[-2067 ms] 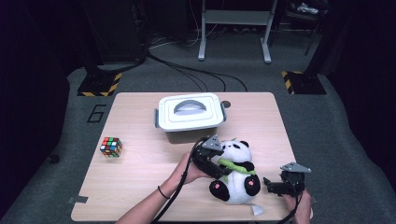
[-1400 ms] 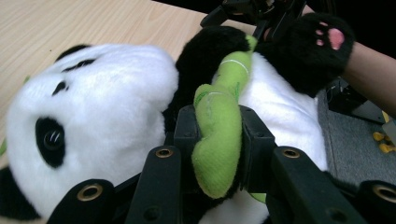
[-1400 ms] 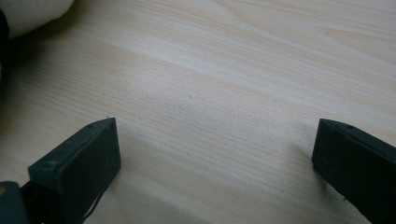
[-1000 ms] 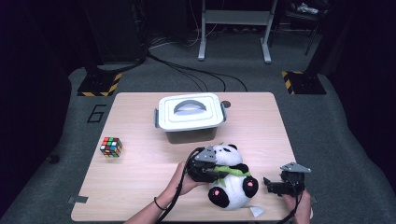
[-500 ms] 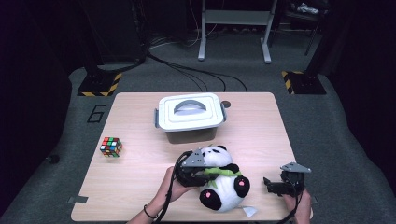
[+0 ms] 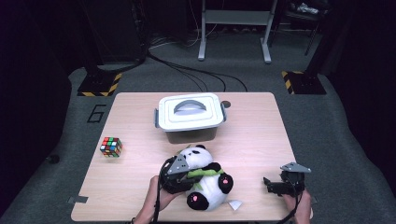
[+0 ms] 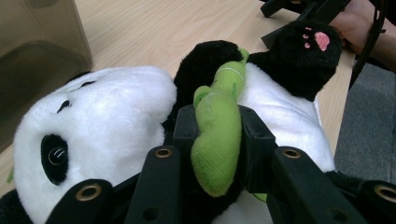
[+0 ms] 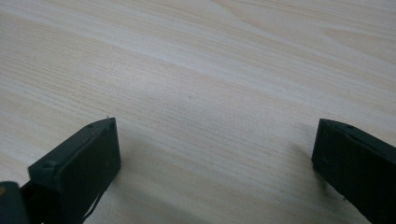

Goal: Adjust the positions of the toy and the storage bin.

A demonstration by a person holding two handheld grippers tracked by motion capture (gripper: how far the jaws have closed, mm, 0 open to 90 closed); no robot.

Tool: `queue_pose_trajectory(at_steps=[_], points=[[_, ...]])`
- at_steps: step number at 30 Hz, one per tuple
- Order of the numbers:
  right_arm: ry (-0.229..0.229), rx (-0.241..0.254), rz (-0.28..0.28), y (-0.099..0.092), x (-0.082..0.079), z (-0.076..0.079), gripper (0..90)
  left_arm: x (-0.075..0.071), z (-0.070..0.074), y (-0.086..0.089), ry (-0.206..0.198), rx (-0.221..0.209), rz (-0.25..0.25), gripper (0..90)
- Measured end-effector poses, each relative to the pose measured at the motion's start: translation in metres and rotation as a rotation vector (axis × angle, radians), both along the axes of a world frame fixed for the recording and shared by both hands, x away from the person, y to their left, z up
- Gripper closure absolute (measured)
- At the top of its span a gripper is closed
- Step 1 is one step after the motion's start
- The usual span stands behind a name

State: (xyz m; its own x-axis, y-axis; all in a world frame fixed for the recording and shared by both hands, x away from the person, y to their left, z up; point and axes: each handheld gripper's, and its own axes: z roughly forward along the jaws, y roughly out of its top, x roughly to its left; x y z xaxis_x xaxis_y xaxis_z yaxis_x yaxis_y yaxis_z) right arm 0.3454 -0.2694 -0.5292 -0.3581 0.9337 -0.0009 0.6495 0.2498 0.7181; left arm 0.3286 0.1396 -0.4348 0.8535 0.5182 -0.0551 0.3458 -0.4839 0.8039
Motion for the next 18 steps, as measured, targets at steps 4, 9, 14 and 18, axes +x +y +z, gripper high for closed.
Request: queue_pose_trajectory(at_steps=[4, 9, 14, 18], points=[[-0.001, 0.000, 0.000, 0.000, 0.000, 0.000, 0.3, 0.001, 0.005, -0.004, -0.007, 0.023, 0.014, 48.1], [0.000, 0.000, 0.000, 0.000, 0.000, 0.000, 0.3, 0.008, 0.015, -0.008, -0.013, 0.027, -0.004, 32.1], [-0.001, 0.000, 0.000, 0.000, 0.000, 0.000, 0.3, 0.026, 0.015, -0.022, 0.025, 0.060, -0.064, 32.0], [0.000, 0.000, 0.000, 0.000, 0.000, 0.000, 0.3, 0.028, 0.010, -0.023, 0.039, 0.073, -0.083, 41.8]])
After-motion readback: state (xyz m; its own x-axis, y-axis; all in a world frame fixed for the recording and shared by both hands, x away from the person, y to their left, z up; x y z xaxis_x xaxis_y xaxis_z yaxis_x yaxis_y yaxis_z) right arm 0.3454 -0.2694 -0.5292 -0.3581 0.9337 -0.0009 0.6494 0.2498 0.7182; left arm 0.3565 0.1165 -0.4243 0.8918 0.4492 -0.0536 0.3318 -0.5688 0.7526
